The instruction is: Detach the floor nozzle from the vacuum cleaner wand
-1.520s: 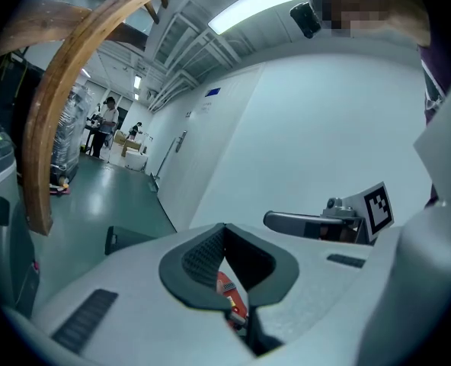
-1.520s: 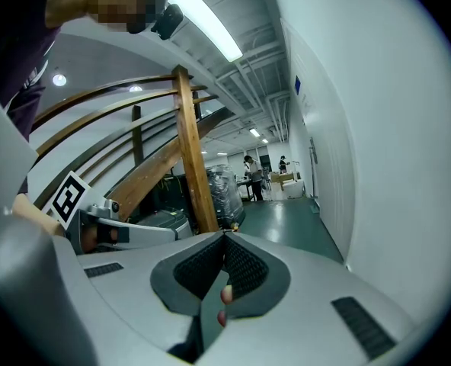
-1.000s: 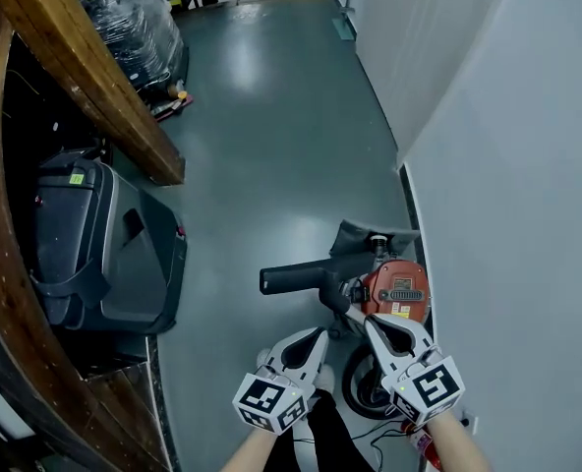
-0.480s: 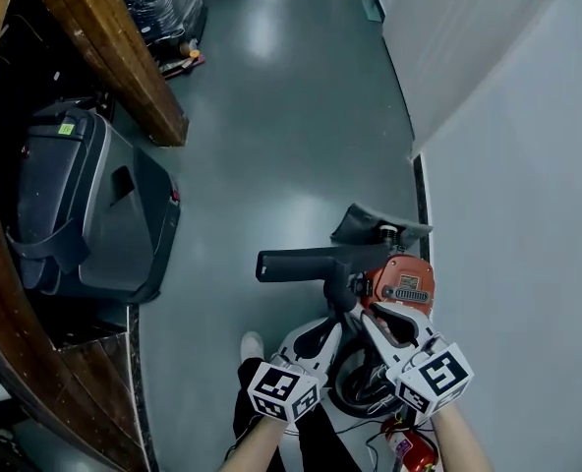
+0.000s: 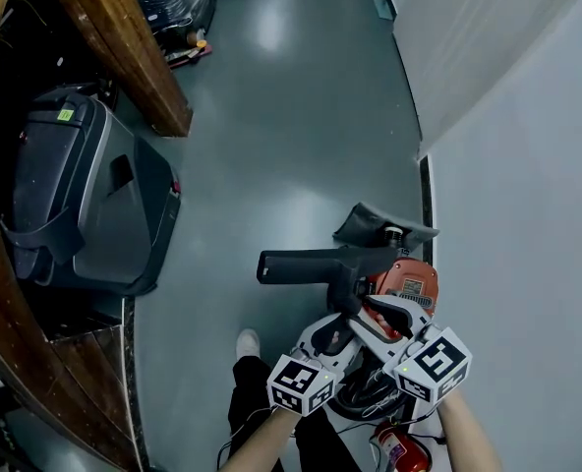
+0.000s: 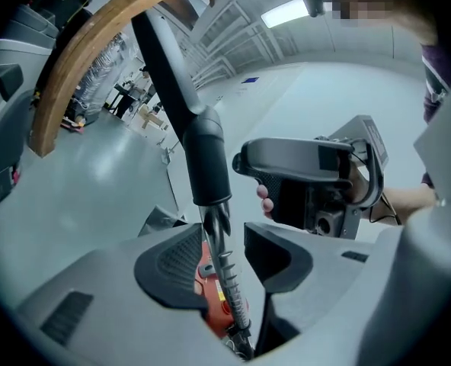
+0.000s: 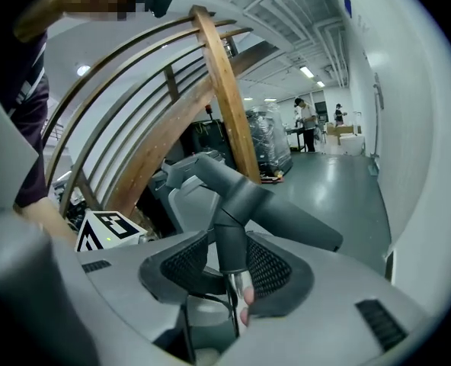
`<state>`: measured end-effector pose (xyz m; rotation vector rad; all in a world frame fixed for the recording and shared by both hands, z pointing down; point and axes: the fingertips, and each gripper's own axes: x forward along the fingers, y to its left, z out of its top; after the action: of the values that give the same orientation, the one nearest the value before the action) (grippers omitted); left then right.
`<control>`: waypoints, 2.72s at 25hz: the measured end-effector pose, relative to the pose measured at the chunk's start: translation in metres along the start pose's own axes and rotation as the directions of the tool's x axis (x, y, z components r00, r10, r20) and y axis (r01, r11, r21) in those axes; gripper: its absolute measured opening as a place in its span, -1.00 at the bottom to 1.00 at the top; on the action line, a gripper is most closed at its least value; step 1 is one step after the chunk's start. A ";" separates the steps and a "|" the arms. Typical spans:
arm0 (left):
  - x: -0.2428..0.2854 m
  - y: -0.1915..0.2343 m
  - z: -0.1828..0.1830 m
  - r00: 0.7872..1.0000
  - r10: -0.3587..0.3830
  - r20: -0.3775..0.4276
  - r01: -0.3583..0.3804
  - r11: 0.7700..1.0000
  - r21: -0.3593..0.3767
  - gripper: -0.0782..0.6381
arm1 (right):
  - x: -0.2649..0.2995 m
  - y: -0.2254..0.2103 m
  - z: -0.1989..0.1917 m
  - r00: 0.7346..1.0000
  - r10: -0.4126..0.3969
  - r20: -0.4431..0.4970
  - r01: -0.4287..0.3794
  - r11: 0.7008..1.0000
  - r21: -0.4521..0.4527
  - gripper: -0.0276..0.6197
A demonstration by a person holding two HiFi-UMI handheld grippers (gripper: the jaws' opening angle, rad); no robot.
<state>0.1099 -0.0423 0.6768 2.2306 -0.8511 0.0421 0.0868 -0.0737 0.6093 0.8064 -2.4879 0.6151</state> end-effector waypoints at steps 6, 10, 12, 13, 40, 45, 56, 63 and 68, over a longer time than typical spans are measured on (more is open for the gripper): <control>0.016 -0.001 -0.008 0.999 -0.041 0.000 0.041 0.999 0.029 -0.27 | 0.026 -0.004 -0.016 0.991 0.096 -0.090 -0.098 0.995 -0.023 -0.30; 0.023 -0.001 -0.011 0.998 -0.060 -0.002 0.060 0.998 0.026 -0.27 | 0.039 -0.002 -0.021 0.978 0.156 -0.135 -0.163 0.986 -0.037 -0.29; 0.025 -0.001 -0.010 0.998 -0.069 0.008 0.068 0.997 0.021 -0.27 | 0.044 -0.002 -0.022 0.972 0.180 -0.153 -0.189 0.981 -0.044 -0.29; 0.026 -0.001 -0.009 0.997 -0.072 0.011 0.072 0.997 0.021 -0.27 | 0.046 -0.003 -0.022 0.969 0.188 -0.161 -0.198 0.979 -0.050 -0.29; 0.030 0.001 -0.008 0.992 -0.123 0.022 0.124 0.991 -0.058 -0.36 | 0.049 0.000 -0.022 0.957 0.197 -0.214 -0.232 0.961 -0.151 -0.34; 0.030 0.006 -0.008 0.994 -0.107 0.025 0.108 0.992 -0.071 -0.36 | 0.054 -0.004 -0.021 0.949 0.233 -0.214 -0.247 0.968 -0.044 -0.34; 0.031 0.008 -0.008 0.995 -0.096 0.031 0.099 0.990 -0.103 -0.37 | 0.057 -0.006 -0.020 0.951 0.202 -0.236 -0.220 0.974 -0.053 -0.34; 0.028 0.007 -0.011 0.994 -0.104 0.017 0.106 0.988 -0.109 -0.37 | 0.056 -0.001 -0.023 0.959 0.146 -0.244 -0.177 0.978 -0.112 -0.34; 0.030 0.010 -0.010 0.996 -0.093 0.014 0.094 0.988 -0.121 -0.37 | 0.061 -0.004 -0.022 0.948 0.086 -0.306 -0.145 0.974 -0.174 -0.34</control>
<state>0.1293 -0.0577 0.6986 2.1544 -0.7329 -0.0618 0.0513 -0.0913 0.6603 0.4580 -2.2836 0.4822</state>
